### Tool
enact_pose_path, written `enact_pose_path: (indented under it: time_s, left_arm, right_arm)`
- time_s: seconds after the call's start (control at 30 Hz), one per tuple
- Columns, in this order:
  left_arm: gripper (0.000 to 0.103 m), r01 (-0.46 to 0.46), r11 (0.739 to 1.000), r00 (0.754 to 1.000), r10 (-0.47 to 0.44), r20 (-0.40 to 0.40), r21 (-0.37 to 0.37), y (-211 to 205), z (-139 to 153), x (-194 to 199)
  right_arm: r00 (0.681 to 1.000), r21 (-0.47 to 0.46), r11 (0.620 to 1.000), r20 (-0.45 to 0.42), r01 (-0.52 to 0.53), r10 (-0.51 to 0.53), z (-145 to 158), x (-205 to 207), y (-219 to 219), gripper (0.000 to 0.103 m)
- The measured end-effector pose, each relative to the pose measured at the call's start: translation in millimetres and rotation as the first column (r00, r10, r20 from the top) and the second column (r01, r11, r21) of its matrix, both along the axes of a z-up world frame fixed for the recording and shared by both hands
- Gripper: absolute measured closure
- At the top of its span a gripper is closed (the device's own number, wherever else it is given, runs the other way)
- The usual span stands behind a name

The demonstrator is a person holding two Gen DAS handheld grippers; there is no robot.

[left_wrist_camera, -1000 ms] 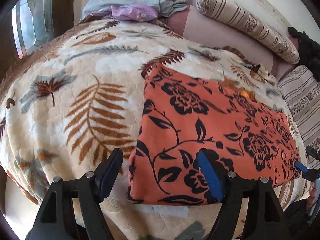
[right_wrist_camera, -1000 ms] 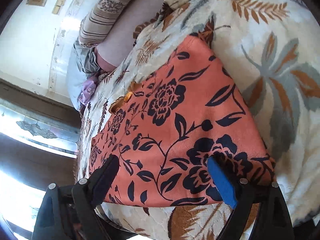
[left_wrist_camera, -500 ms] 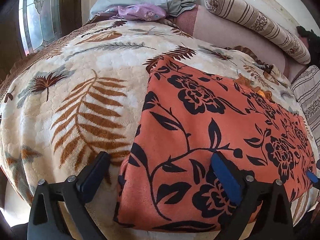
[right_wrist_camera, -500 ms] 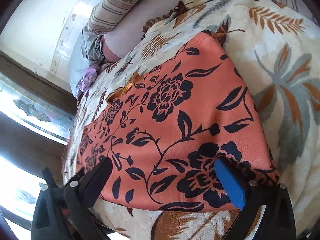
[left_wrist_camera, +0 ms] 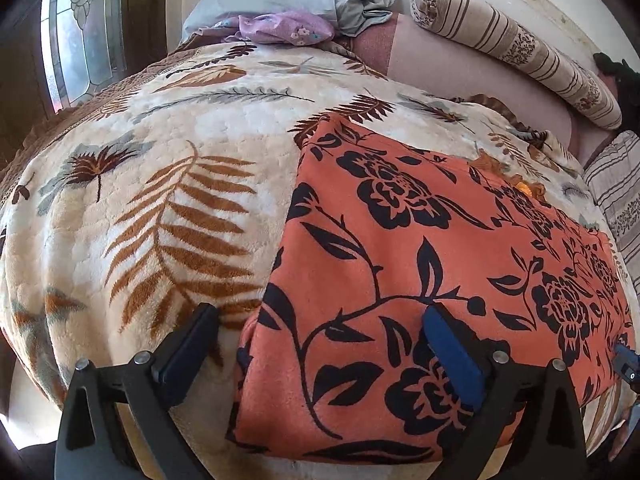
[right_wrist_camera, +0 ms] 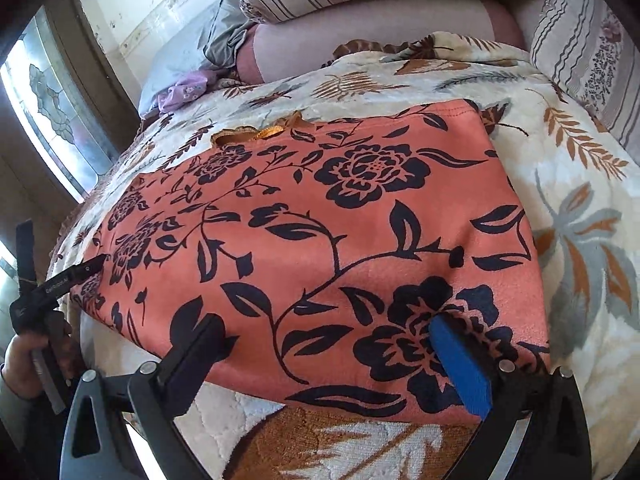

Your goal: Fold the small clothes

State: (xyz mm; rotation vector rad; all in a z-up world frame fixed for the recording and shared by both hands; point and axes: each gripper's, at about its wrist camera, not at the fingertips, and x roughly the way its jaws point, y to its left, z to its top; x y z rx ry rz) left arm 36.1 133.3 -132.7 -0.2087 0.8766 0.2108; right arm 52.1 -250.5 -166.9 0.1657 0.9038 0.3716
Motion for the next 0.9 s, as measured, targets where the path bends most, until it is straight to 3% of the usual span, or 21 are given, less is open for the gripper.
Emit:
enact_pose_path:
  time_s: [0.2, 0.63, 0.73, 0.9]
  left_arm:
    - [0.001, 0.002, 1.000, 1.000, -0.002, 0.006, 0.009, -1, 0, -3]
    - [0.000, 0.007, 0.999, 1.000, -0.007, 0.012, 0.035, -5, 0, -9]
    - [0.000, 0.002, 1.000, 1.000, -0.002, 0.002, 0.011, -2, 2, -10]
    - [0.000, -0.003, 1.000, 1.000, 0.003, 0.000, 0.016, -3, 1, -10]
  right_arm:
    - [0.999, -0.083, 0.997, 0.034, -0.011, 0.014, -1, -5, 10, 0.000]
    - [1.000, -0.064, 0.998, 0.024, -0.005, 0.007, 2, -7, 7, 0.000]
    - [1.000, -0.009, 1.000, 0.004, 0.009, -0.009, 6, -8, -1, 0.000]
    - [0.995, 0.191, 0.977, -0.056, 0.092, -0.083, 6, -6, -30, 0.000]
